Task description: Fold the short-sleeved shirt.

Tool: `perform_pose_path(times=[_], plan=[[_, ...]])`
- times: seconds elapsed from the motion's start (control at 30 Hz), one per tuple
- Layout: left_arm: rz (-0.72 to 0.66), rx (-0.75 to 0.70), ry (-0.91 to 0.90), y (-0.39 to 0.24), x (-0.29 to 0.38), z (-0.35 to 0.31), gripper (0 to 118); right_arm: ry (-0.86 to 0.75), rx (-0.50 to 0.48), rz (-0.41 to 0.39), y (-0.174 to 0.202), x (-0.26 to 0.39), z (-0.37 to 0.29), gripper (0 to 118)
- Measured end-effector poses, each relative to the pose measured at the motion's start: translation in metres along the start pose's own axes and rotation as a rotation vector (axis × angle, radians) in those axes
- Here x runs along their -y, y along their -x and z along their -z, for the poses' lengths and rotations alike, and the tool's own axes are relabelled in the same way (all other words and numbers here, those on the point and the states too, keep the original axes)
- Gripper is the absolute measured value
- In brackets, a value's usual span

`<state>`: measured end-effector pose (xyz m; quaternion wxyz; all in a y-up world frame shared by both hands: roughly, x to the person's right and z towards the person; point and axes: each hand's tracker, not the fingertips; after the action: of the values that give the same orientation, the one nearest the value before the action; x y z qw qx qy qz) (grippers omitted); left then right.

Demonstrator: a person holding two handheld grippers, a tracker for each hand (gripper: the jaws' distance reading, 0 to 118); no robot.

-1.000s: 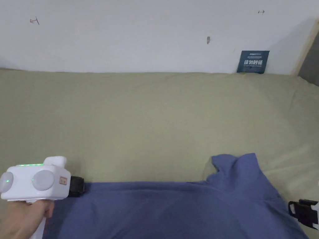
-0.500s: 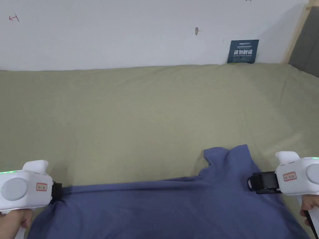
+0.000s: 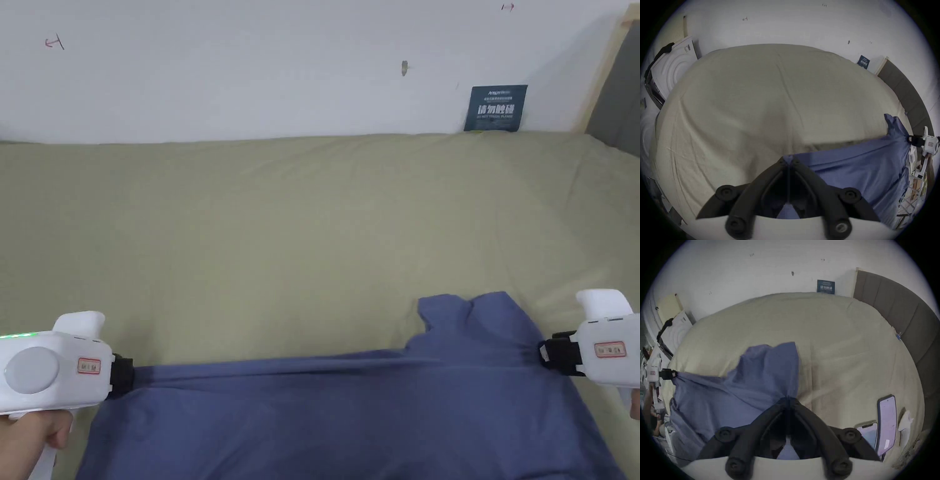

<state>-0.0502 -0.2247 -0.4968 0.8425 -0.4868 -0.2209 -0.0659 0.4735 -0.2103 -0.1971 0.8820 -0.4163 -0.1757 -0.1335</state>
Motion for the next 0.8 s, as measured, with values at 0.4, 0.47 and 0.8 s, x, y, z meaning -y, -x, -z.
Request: perform_pose_path(times=[0.4,0.47,0.8], plan=[[0.025,0.033,-0.135,0.015,0.092,-0.125,0,-0.122,-0.084,-0.007,0.003,0.088,-0.142,5],[0.027,0.043,-0.165,0.019,0.114,-0.141,0,-0.137,-0.082,-0.006,0.005,0.112,-0.157,5],[0.004,0.099,-0.198,0.037,0.204,-0.145,0,-0.093,-0.089,0.019,-0.002,0.208,-0.173,5]])
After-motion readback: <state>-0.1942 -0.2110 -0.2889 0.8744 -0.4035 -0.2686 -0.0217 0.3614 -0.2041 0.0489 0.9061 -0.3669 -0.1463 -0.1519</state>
